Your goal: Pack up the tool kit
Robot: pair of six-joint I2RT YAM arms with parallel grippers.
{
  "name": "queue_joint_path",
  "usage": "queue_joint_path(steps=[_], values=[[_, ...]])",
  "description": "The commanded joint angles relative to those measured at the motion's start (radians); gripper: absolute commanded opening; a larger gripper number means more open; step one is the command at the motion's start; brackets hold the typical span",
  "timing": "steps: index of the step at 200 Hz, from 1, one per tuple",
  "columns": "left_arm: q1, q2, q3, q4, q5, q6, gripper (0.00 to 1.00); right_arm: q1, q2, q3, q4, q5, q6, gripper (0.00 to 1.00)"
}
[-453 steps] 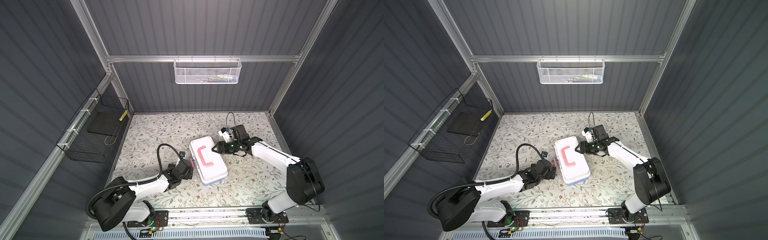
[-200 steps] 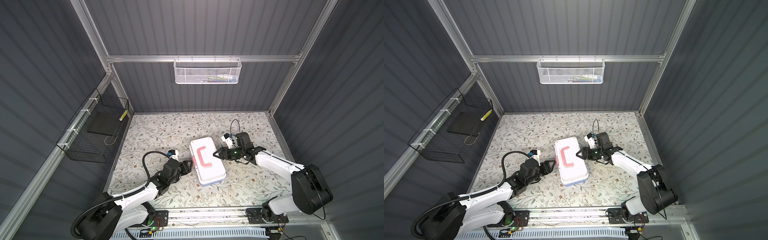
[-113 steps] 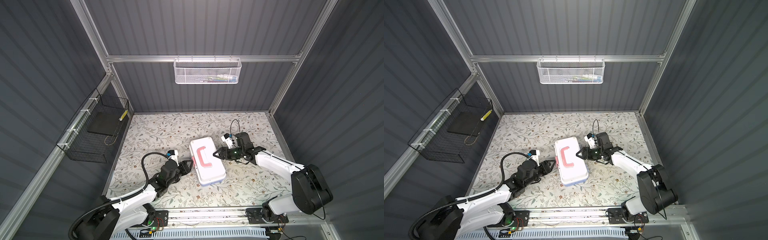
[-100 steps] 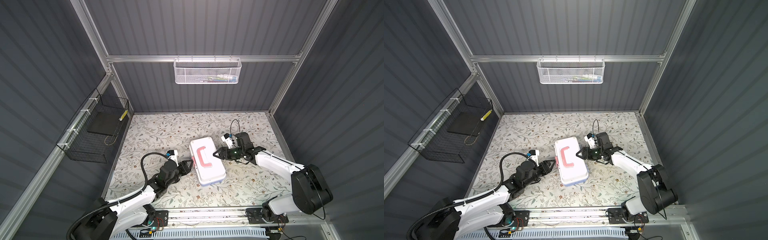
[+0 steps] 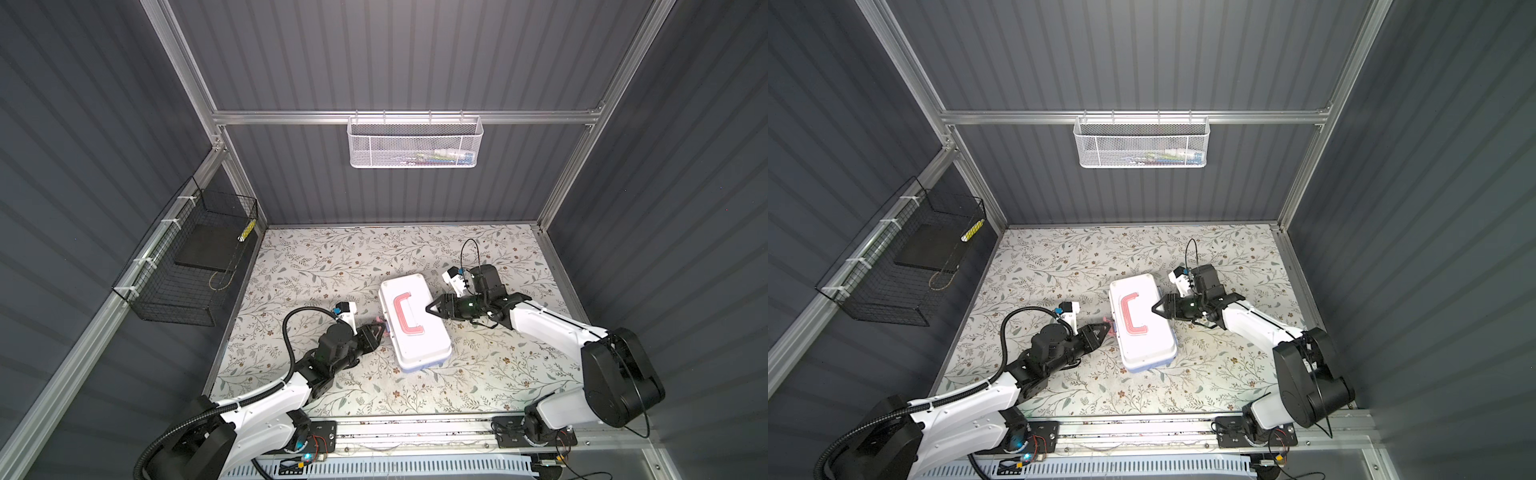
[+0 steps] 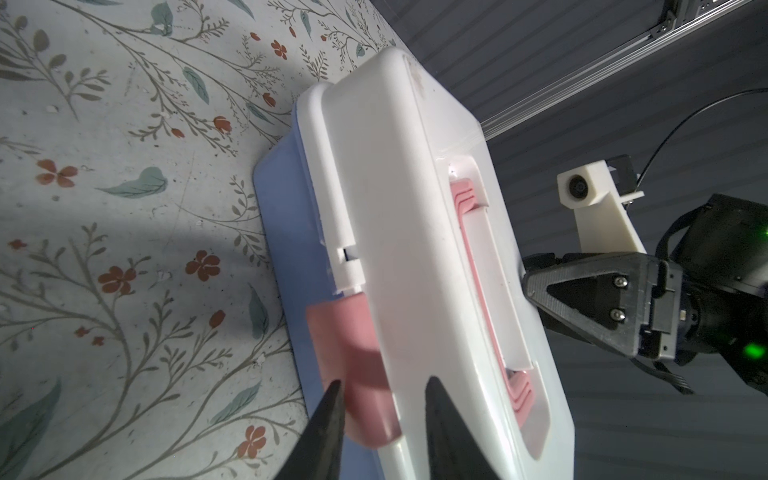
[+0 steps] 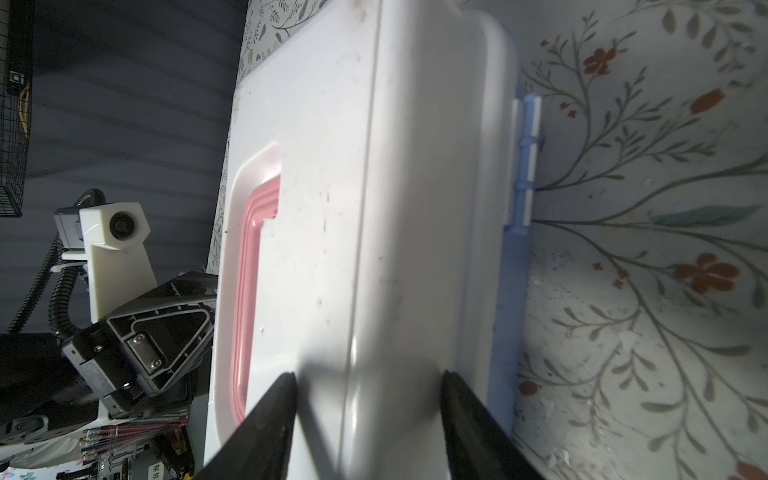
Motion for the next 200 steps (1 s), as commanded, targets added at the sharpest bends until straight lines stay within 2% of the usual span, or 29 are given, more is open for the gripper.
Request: queue_joint_path(steps=[1,43,108,155,200], values=[[-0.003,-0.027,-0.009,0.017,0.010,0.015,0.36,0.019,0.017,-0.006,-0.008,-0.066,0.006,0.57],[-0.003,-0.010,-0.003,0.025,0.039,0.028,0.43,0.019,0.024,-0.005,-0.007,-0.068,0.006,0.57],[-0.003,-0.006,0.018,0.019,0.051,0.043,0.44,0.020,0.031,-0.002,-0.010,-0.069,0.005,0.57],[-0.003,-0.028,0.026,-0.017,0.043,0.059,0.30,0.020,0.036,0.000,-0.015,-0.071,0.002,0.57],[-0.004,-0.025,0.034,-0.021,0.040,0.064,0.30,0.020,0.042,0.002,-0.013,-0.074,0.004,0.57]])
